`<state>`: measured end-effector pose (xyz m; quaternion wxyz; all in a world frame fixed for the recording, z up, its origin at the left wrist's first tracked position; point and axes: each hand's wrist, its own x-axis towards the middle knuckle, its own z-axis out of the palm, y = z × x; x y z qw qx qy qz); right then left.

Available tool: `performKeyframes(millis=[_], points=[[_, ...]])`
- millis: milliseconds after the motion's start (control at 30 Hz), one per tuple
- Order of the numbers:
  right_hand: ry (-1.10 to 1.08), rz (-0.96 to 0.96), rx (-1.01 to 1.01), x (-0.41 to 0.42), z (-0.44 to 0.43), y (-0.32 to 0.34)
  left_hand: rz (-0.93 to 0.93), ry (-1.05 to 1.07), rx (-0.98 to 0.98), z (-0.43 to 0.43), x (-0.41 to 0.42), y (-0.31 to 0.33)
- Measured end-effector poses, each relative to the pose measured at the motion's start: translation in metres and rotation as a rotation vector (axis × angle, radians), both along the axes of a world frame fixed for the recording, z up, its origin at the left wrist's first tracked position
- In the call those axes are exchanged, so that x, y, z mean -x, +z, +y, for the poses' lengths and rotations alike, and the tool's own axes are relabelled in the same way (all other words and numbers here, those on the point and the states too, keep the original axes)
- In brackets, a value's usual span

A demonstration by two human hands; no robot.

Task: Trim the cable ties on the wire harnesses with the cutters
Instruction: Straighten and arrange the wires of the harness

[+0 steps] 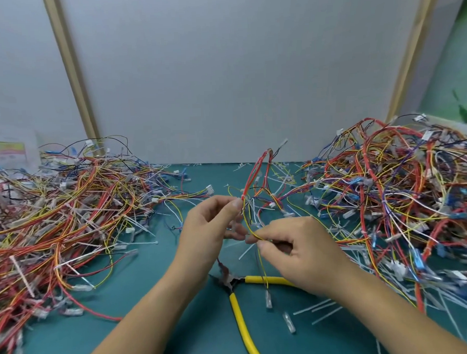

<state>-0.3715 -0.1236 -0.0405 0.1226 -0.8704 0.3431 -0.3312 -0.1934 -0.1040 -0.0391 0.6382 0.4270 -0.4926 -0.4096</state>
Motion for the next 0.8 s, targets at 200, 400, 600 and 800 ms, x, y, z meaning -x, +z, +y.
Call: performKeyframes(millis=[200, 400, 600, 800], points=[[0.010, -0.334, -0.093, -0.006, 0.002, 0.001, 0.194, -0.211, -0.075, 0.003, 0.000, 0.003], [-0.181, -0.337, 0.119, -0.006, 0.002, 0.002, 0.157, -0.294, -0.064, 0.008, 0.001, 0.001], [-0.209, -0.228, 0.237, -0.006, 0.002, 0.005, 0.073, -0.327, -0.008, 0.010, 0.001, -0.005], [-0.172, -0.126, 0.243, -0.006, 0.005, 0.009, 0.030, -0.326, -0.034, 0.005, -0.002, -0.007]])
